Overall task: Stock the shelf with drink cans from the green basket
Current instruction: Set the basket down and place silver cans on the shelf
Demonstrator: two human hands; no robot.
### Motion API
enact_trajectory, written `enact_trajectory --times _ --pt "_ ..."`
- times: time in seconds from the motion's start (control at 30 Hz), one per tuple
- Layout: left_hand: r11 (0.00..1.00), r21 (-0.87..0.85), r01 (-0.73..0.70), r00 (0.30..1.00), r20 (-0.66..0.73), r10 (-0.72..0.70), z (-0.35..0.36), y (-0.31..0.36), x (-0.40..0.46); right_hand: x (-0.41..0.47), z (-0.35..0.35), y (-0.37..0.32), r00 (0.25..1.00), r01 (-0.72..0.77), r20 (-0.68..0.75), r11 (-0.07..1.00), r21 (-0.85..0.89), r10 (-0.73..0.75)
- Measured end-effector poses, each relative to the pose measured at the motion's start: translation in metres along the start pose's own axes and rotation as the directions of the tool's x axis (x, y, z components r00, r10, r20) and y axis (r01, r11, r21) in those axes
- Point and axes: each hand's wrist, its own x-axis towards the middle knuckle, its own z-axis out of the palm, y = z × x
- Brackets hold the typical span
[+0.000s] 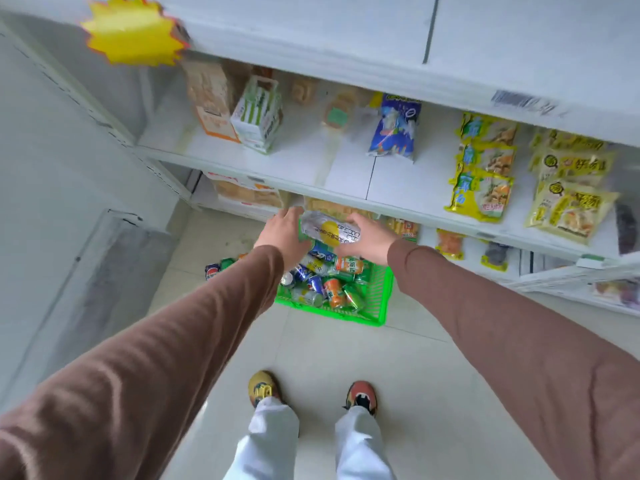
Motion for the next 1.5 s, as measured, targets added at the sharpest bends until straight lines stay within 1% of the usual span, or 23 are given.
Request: enact_trajectory --times 0.13,0.23,0.4,0.47,0.53,0.67,0.77,0.83,0.97,1.1,1.2,1.27,1.3,1.43,1.5 --pt "0.993 -0.035 -0.112 0.992 -0.070 0.109 -0.079 0.005 -0.017 -0.038 -0.054 -0.075 0.983 0.046 -0.175 0.998 -0.035 -0.052" --pt "0.979 -0.034 -0.203 0.972 -0.126 0.198 -0.132 0.003 -0.023 -0.057 -0.087 -0.124 0.955 0.102 -0.273 0.992 -0.070 -0.117" --pt "0.931 0.060 -0.360 0.897 -0.252 0.363 -0.206 0.007 -0.024 -0.073 -0.148 -0.195 0.876 0.209 -0.412 0.968 -0.140 -0.249" --pt "0.906 0.101 -0.411 0.856 -0.300 0.422 -0.231 0.011 -0.020 -0.075 -0.175 -0.215 0.850 0.237 -0.453 0.964 -0.125 -0.268" --pt "0.895 0.113 -0.431 0.835 -0.327 0.443 -0.254 0.016 -0.011 -0.072 -0.203 -0.231 0.830 0.260 -0.485 0.960 -0.101 -0.276" --pt "0.898 0.115 -0.424 0.829 -0.349 0.436 -0.289 0.028 0.023 -0.045 -0.252 -0.254 0.795 0.288 -0.532 0.953 -0.090 -0.291" --pt "0.914 0.101 -0.393 0.847 -0.349 0.402 -0.305 0.034 0.055 -0.010 -0.279 -0.268 0.777 0.305 -0.557 0.950 -0.075 -0.293" --pt "0.931 0.079 -0.357 0.870 -0.335 0.362 -0.312 0.037 0.078 0.016 -0.292 -0.275 0.776 0.304 -0.561 0.950 -0.066 -0.287" --pt "0.961 0.019 -0.277 0.912 -0.310 0.269 -0.324 0.041 0.120 0.066 -0.309 -0.290 0.777 0.315 -0.555 0.947 -0.063 -0.296" --pt "0.975 -0.001 -0.222 0.929 -0.304 0.211 -0.335 0.042 0.153 0.102 -0.320 -0.305 0.736 0.372 -0.587 0.926 -0.067 -0.338" --pt "0.979 -0.017 -0.205 0.933 -0.306 0.190 -0.341 0.041 0.169 0.118 -0.318 -0.309 0.698 0.400 -0.638 0.916 -0.029 -0.325" --pt "0.978 -0.026 -0.205 0.933 -0.308 0.188 -0.342 0.040 0.176 0.124 -0.309 -0.306 0.671 0.435 -0.678 0.900 0.032 -0.300" --pt "0.978 -0.029 -0.209 0.932 -0.309 0.190 -0.342 0.038 0.179 0.127 -0.303 -0.302 0.674 0.449 -0.686 0.890 0.085 -0.274" --pt "0.974 -0.036 -0.223 0.932 -0.301 0.202 -0.338 0.035 0.189 0.138 -0.265 -0.277 0.748 0.395 -0.653 0.871 0.294 -0.119" --pt "0.975 -0.036 -0.220 0.934 -0.297 0.199 -0.338 0.034 0.195 0.148 -0.252 -0.271 0.746 0.366 -0.664 0.866 0.340 -0.055"
